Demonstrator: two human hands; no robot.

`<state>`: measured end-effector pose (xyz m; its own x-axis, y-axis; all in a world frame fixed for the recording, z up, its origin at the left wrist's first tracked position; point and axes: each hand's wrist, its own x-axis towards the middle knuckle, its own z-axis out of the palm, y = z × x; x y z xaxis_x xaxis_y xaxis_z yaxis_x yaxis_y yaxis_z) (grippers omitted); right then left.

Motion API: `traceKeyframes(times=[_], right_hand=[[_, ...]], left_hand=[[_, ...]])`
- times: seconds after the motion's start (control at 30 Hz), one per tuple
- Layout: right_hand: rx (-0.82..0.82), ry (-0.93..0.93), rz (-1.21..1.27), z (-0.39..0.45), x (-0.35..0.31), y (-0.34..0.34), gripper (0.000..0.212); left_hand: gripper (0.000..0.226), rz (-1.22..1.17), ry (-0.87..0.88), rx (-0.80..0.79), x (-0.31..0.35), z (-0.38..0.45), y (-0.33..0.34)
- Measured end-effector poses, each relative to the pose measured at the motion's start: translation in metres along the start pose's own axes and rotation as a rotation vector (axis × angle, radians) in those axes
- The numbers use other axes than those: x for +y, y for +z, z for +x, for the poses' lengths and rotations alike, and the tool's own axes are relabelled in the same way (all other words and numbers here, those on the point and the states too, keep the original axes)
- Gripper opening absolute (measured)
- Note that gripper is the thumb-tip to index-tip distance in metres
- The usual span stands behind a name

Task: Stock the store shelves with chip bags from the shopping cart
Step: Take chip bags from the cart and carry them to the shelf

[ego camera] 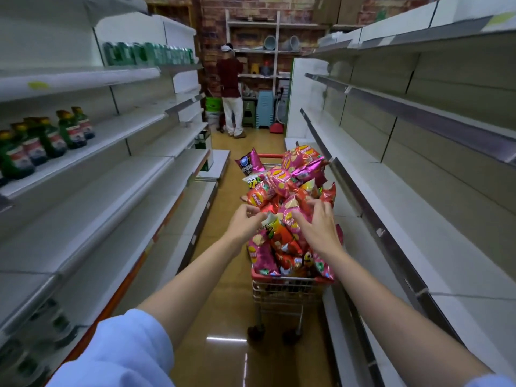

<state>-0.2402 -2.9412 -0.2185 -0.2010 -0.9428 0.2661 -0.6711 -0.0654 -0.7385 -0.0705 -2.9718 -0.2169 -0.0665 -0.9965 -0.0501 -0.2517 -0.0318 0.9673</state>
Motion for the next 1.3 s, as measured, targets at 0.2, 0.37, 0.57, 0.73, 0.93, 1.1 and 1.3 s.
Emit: traceKeyframes(times=[0.2,0.37,0.57,0.73,0.93,1.1,1.3], right_hand=[[0.011,0.051,-0.068,0.118,0.007,0.042,0.047],[-0.020,0.108,-0.071,0.182,0.017,0.086,0.046],[-0.057,0.155,-0.033,0.256,0.032,0.136,0.050],[-0.085,0.162,0.009,0.326,0.032,0.176,0.051],[-0.046,0.248,0.069,0.394,0.022,0.233,0.047],[0.048,0.338,0.030,0.449,0.014,0.266,0.051],[0.211,0.423,0.032,0.501,0.013,0.272,0.050]], left_hand=[[0.021,-0.002,0.001,-0.062,0.016,0.131,-0.021],[0.023,0.032,-0.053,-0.097,0.001,0.207,-0.024],[0.028,-0.023,-0.122,-0.093,-0.023,0.278,-0.031],[0.026,-0.011,-0.143,-0.048,-0.031,0.340,-0.054],[0.029,-0.044,-0.186,-0.010,-0.038,0.412,-0.083],[0.023,-0.032,-0.135,-0.108,-0.031,0.474,-0.095],[0.023,-0.049,-0.065,-0.280,-0.025,0.548,-0.112]])
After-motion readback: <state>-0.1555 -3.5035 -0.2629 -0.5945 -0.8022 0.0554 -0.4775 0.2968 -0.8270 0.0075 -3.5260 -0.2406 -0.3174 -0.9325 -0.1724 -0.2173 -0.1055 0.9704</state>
